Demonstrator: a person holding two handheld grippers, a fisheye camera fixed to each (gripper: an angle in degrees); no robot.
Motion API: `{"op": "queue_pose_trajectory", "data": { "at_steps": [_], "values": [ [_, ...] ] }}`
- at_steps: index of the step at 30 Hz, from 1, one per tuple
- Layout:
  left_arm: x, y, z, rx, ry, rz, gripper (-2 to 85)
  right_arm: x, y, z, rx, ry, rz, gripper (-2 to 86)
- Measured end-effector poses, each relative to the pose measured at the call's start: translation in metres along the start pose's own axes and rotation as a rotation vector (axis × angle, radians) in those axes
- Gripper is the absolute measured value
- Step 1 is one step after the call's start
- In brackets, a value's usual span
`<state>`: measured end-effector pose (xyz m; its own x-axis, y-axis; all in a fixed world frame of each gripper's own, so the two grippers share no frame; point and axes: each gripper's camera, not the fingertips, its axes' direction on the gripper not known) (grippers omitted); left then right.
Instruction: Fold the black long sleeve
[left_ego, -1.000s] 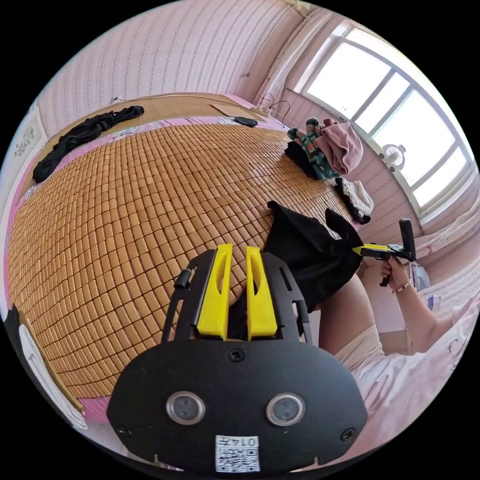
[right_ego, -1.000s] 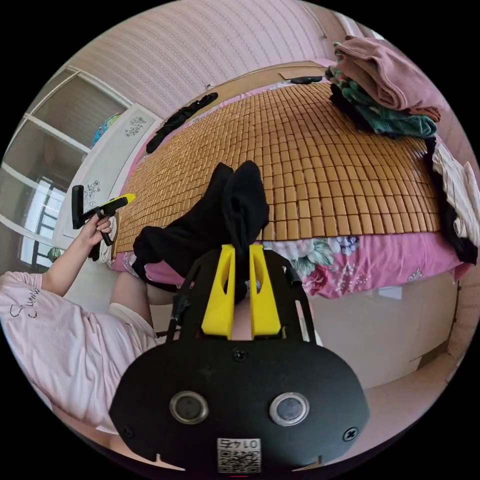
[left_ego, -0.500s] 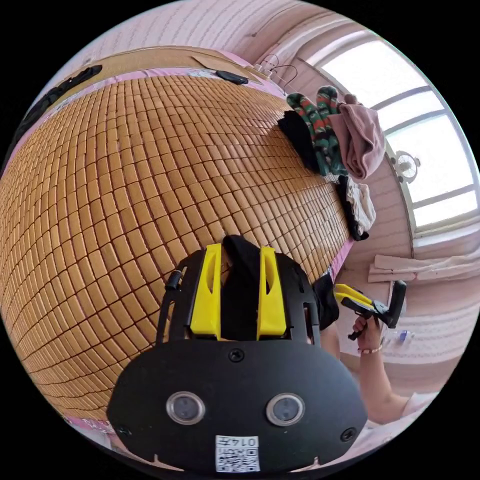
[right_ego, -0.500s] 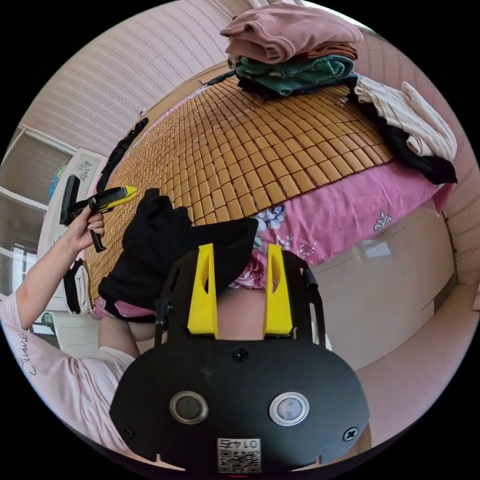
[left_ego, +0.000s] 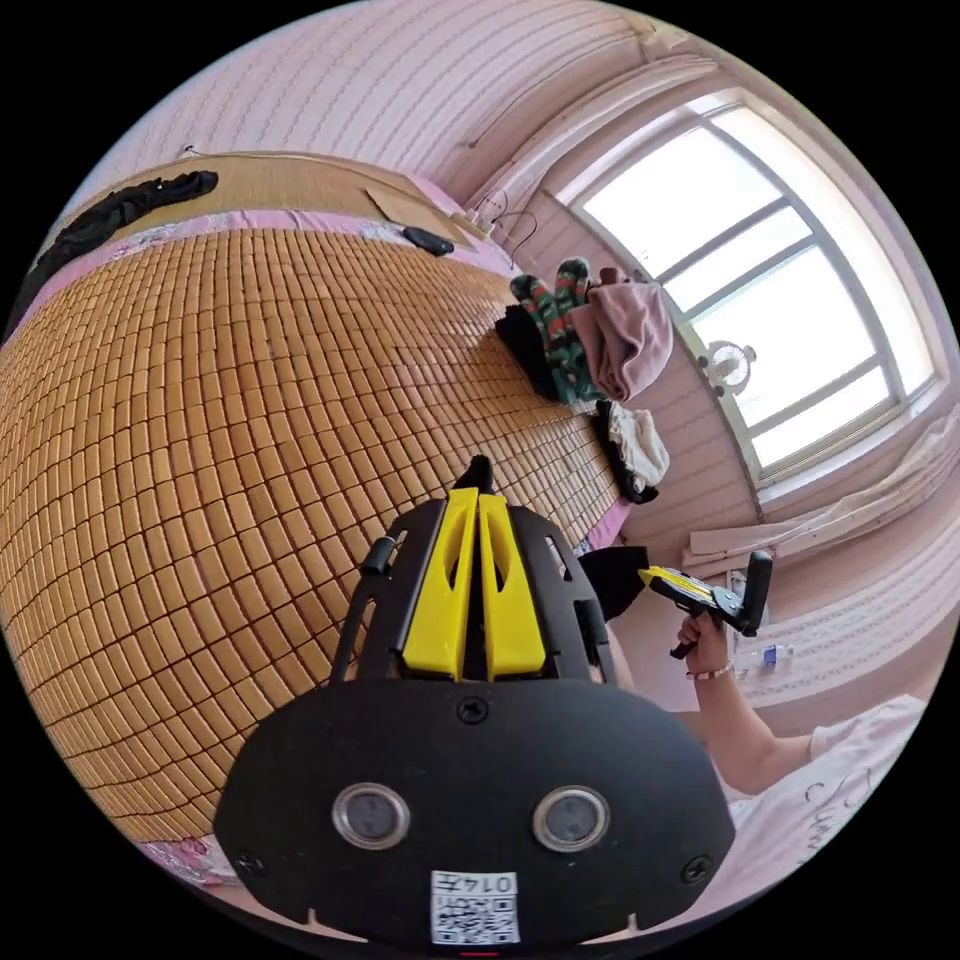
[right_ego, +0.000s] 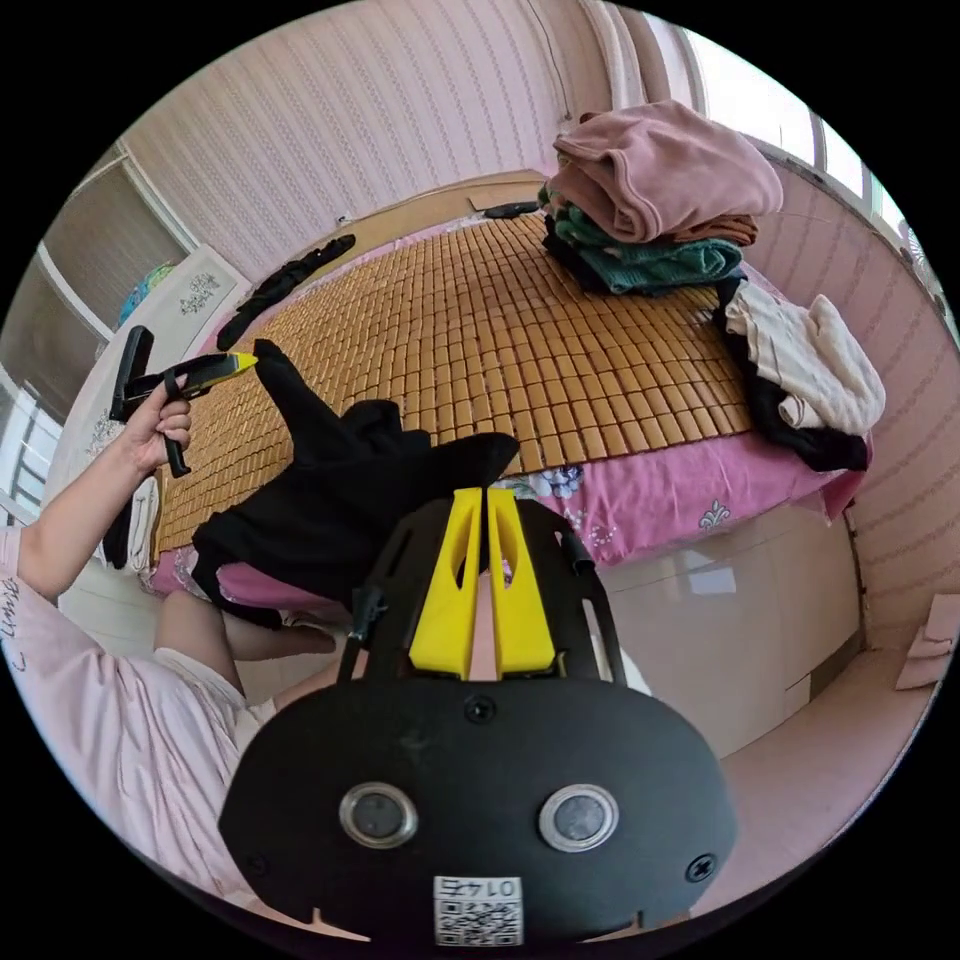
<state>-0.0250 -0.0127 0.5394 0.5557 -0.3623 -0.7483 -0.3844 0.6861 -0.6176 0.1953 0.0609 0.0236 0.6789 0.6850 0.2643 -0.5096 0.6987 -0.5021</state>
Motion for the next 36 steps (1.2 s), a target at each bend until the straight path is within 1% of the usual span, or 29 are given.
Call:
{"op": "queue_pose_trajectory", "data": {
  "at_steps": [2,3,5,6,8,9,11,15,17,20,23,25,27,30,32,33,35,36],
  "values": [
    [0.021,0.036,-0.066,0.149,0.009,0.053,-1.0,-0.015,0.017,-0.065,0.15,-0.082,-0.018,0.1],
    [0.026,0.046,-0.085,0.192,0.017,0.066,-1.0,-0.019,0.021,-0.082,0.19,-0.103,-0.025,0.1],
    [0.051,0.092,-0.159,0.364,-0.003,0.126,-1.0,-0.039,0.037,-0.149,0.364,-0.175,-0.066,0.1],
    [0.058,0.104,-0.178,0.412,-0.01,0.14,-1.0,-0.044,0.041,-0.165,0.405,-0.193,-0.08,0.1],
    [0.083,0.153,-0.25,0.595,-0.036,0.187,-1.0,-0.069,0.053,-0.225,0.543,-0.279,-0.16,0.0],
    [0.09,0.166,-0.267,0.639,-0.052,0.203,-1.0,-0.077,0.055,-0.239,0.574,-0.302,-0.185,0.0],
    [0.12,0.215,-0.327,0.782,-0.089,0.27,-1.0,-0.109,0.062,-0.292,0.668,-0.377,-0.296,-0.1],
    [0.172,0.274,-0.397,0.925,-0.199,0.39,-1.0,-0.16,0.073,-0.375,0.812,-0.419,-0.464,-0.1],
    [0.206,0.31,-0.439,1.032,-0.256,0.475,-1.0,-0.188,0.084,-0.431,0.9,-0.45,-0.561,0.0],
    [0.247,0.352,-0.485,1.139,-0.282,0.592,-1.0,-0.217,0.101,-0.497,0.988,-0.492,-0.672,0.0],
    [0.281,0.389,-0.53,1.198,-0.227,0.703,-1.0,-0.239,0.122,-0.558,1.074,-0.465,-0.752,0.0],
    [0.297,0.406,-0.552,1.244,-0.269,0.744,-1.0,-0.251,0.129,-0.586,1.115,-0.458,-0.802,0.0],
    [0.306,0.411,-0.569,1.269,-0.265,0.754,-1.0,-0.263,0.123,-0.602,1.118,-0.459,-0.837,0.0],
    [0.307,0.395,-0.578,1.247,-0.277,0.711,-1.0,-0.288,0.078,-0.597,0.992,-0.402,-0.846,0.0],
    [0.287,0.357,-0.569,1.163,-0.314,0.603,-1.0,-0.303,0.012,-0.553,0.779,-0.384,-0.801,0.0],
    [0.278,0.345,-0.564,1.136,-0.324,0.562,-1.0,-0.305,-0.007,-0.536,0.717,-0.38,-0.783,0.0],
    [0.228,0.289,-0.536,0.998,-0.344,0.367,-1.0,-0.309,-0.074,-0.454,0.505,-0.344,-0.689,-0.1],
    [0.214,0.276,-0.527,0.964,-0.353,0.322,-1.0,-0.309,-0.088,-0.432,0.461,-0.318,-0.657,-0.1]
  ]
}}
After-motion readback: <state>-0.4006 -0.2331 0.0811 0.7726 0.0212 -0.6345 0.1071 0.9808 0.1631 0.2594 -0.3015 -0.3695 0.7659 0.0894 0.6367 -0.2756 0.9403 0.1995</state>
